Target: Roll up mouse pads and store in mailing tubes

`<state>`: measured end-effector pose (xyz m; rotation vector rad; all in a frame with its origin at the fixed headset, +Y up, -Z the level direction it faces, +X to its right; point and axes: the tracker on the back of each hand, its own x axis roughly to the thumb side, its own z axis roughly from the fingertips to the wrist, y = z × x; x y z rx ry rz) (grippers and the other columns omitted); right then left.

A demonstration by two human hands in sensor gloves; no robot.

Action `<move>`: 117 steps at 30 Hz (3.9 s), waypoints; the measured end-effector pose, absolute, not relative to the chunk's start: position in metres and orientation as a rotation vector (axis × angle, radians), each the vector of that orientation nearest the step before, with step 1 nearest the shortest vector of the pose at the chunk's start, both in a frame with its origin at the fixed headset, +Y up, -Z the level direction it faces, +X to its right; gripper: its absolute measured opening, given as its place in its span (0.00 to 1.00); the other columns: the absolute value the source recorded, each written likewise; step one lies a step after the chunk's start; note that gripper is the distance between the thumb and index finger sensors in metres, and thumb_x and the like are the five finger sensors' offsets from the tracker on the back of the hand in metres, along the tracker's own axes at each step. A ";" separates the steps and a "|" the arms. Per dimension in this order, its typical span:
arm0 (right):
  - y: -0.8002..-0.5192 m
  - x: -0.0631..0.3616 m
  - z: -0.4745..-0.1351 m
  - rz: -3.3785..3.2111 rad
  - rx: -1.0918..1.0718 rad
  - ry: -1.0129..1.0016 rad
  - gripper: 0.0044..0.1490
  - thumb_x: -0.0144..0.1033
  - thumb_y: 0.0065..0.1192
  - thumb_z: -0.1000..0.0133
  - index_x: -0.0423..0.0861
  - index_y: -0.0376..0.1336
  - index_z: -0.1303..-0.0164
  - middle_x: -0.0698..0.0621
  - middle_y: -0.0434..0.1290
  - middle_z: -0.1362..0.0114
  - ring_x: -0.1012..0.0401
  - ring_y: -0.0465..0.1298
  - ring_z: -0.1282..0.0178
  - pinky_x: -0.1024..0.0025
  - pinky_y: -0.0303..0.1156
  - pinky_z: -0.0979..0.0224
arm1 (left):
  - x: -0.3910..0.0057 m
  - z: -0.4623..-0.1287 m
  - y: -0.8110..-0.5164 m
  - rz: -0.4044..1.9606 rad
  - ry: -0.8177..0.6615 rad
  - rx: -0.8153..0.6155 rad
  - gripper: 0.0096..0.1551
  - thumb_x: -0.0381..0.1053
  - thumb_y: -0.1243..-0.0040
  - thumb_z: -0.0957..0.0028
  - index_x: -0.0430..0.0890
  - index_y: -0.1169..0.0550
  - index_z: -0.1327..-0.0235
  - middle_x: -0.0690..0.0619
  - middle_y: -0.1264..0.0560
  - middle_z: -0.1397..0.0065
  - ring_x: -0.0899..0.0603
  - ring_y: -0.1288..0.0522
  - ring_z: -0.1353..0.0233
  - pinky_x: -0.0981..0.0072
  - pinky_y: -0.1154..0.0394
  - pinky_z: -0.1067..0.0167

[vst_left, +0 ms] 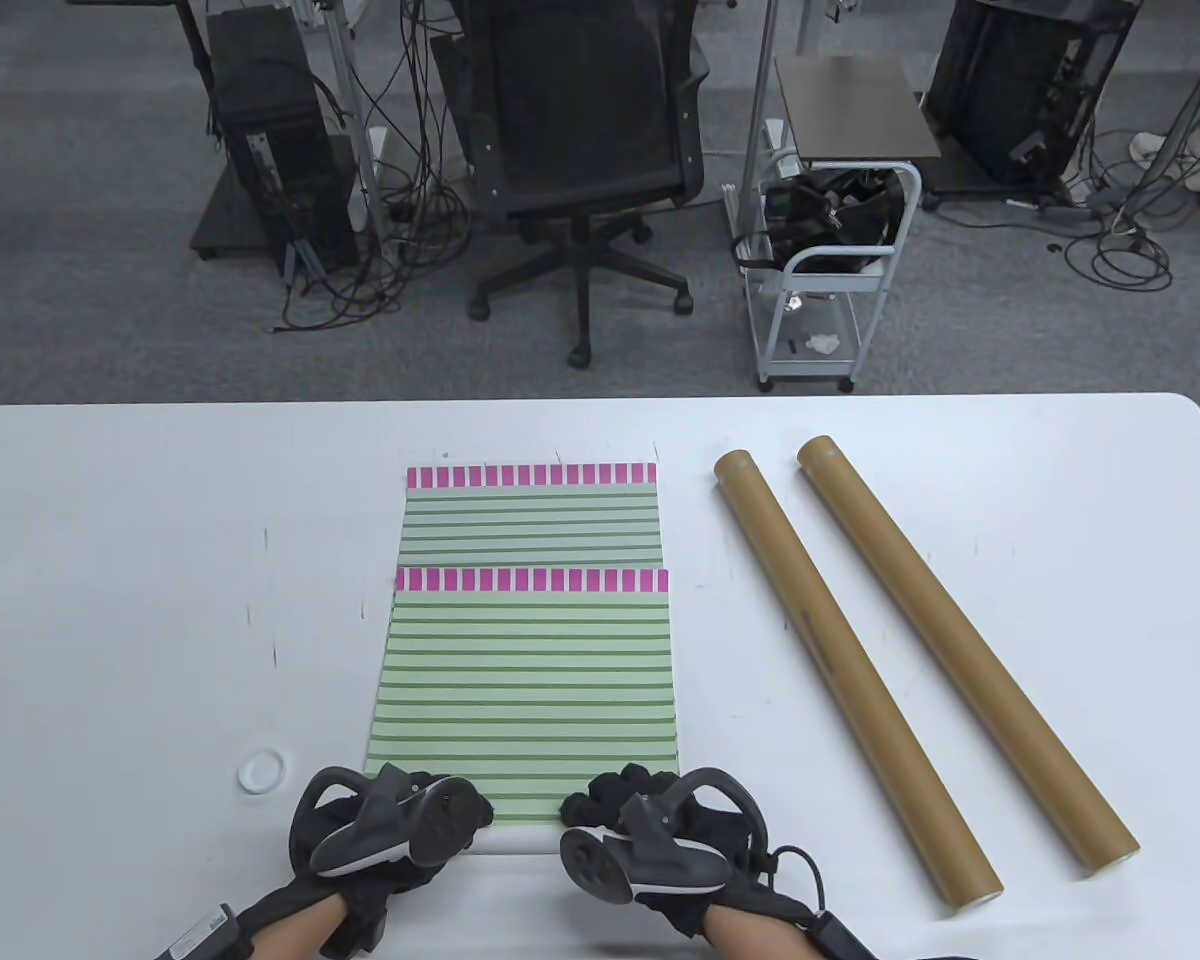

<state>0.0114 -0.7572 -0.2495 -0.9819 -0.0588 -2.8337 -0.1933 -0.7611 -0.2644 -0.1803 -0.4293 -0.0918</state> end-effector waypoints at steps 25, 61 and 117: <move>-0.757 0.010 -0.253 -2.848 -0.997 -0.113 0.28 0.37 0.55 0.48 0.52 0.68 0.36 0.52 0.78 0.40 0.55 0.79 0.44 0.57 0.75 0.36 | -0.185 -0.255 -0.756 -0.157 -0.512 -0.212 0.24 0.60 0.43 0.60 0.61 0.20 0.49 0.61 0.18 0.46 0.53 0.16 0.46 0.69 0.18 0.46; -0.761 0.013 -0.254 -2.827 -0.957 0.009 0.32 0.41 0.56 0.47 0.51 0.61 0.30 0.51 0.72 0.34 0.54 0.73 0.38 0.53 0.68 0.28 | -0.181 -0.254 -0.760 -0.218 -0.477 -0.113 0.25 0.56 0.48 0.56 0.61 0.22 0.44 0.61 0.20 0.40 0.51 0.18 0.40 0.65 0.20 0.38; -0.763 -0.004 -0.246 -2.726 -0.957 -0.007 0.34 0.36 0.54 0.45 0.42 0.62 0.27 0.44 0.73 0.32 0.50 0.76 0.39 0.53 0.73 0.33 | -0.192 -0.257 -0.761 -0.274 -0.436 -0.054 0.26 0.59 0.49 0.55 0.65 0.27 0.41 0.64 0.23 0.34 0.53 0.21 0.32 0.65 0.22 0.33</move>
